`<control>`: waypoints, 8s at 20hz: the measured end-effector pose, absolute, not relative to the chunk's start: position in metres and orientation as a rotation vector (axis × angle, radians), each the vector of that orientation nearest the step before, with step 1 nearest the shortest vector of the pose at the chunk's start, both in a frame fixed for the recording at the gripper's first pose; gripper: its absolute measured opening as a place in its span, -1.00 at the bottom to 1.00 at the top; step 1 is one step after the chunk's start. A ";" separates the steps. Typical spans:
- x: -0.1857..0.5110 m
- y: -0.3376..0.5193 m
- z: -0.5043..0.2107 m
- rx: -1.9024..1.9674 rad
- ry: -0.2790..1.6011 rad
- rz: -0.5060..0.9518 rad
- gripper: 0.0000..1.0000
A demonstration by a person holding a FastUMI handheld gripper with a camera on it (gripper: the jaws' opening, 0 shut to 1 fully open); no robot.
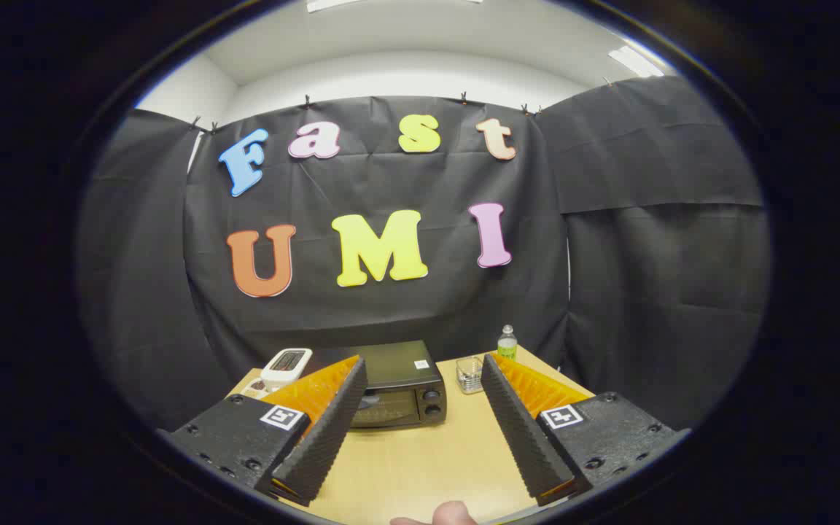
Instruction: Open the toaster oven, put the food inside, and close the toaster oven door.
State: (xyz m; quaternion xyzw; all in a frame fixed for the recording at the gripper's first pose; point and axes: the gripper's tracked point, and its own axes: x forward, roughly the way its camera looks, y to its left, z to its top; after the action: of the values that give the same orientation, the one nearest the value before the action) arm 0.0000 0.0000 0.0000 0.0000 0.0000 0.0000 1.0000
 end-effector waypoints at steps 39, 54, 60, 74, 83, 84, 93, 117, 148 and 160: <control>0.049 0.032 -0.053 0.038 0.167 0.067 1.00; 0.229 0.111 -0.180 -0.020 0.335 0.182 1.00; 0.271 0.128 -0.211 -0.077 0.343 0.197 1.00; 0.213 0.112 -0.243 -0.110 0.400 0.231 1.00; 0.157 0.094 -0.310 -0.162 0.548 0.222 1.00; 0.153 0.092 -0.322 -0.161 0.582 0.223 1.00; 0.127 0.086 -0.302 -0.088 0.697 0.352 1.00; 0.022 0.220 -0.331 0.319 1.468 0.782 0.81; 0.189 0.102 -0.224 1.038 0.875 0.353 -0.41; 0.299 0.143 -0.286 1.257 0.565 0.287 -0.41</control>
State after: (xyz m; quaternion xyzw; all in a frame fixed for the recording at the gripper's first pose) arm 0.2988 0.1427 -0.2856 0.5779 0.2599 0.1320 0.7623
